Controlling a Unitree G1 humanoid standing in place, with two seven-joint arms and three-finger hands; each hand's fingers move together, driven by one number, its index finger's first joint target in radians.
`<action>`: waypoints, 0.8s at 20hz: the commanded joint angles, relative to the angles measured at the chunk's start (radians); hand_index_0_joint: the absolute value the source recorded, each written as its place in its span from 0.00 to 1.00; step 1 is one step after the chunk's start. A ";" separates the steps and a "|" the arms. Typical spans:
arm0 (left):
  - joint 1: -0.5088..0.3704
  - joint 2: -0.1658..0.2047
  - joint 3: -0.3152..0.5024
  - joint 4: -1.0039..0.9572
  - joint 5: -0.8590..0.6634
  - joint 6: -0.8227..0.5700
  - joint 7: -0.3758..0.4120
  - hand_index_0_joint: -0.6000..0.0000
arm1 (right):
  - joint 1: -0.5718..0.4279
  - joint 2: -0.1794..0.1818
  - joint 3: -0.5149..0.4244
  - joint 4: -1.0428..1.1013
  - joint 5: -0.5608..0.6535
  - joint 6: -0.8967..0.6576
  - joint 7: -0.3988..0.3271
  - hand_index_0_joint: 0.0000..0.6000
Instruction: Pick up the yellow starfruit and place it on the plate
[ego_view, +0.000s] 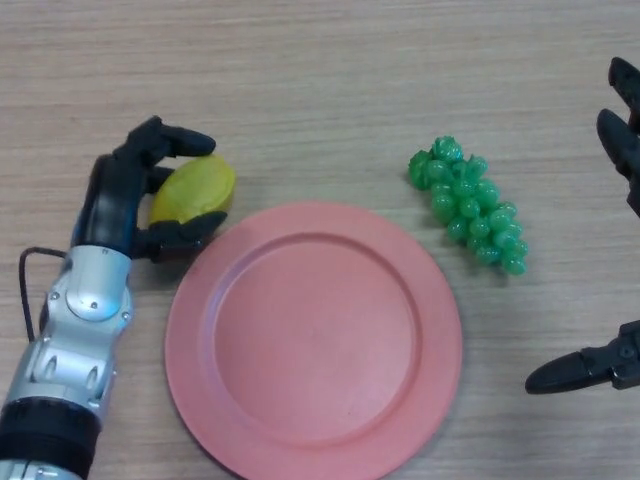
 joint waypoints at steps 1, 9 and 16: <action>-0.016 0.040 0.062 -0.169 -0.058 -0.095 0.025 0.00 | -0.010 -0.008 -0.046 -0.071 0.064 -0.090 -0.006 0.00; 0.193 -0.055 -0.003 -0.857 -0.380 0.335 -0.061 0.00 | -0.014 -0.010 -0.029 -0.076 0.050 -0.066 -0.004 0.00; 0.404 -0.076 -0.142 -0.964 -0.105 0.500 -0.229 0.00 | -0.023 -0.012 -0.020 -0.063 0.039 -0.069 -0.006 0.00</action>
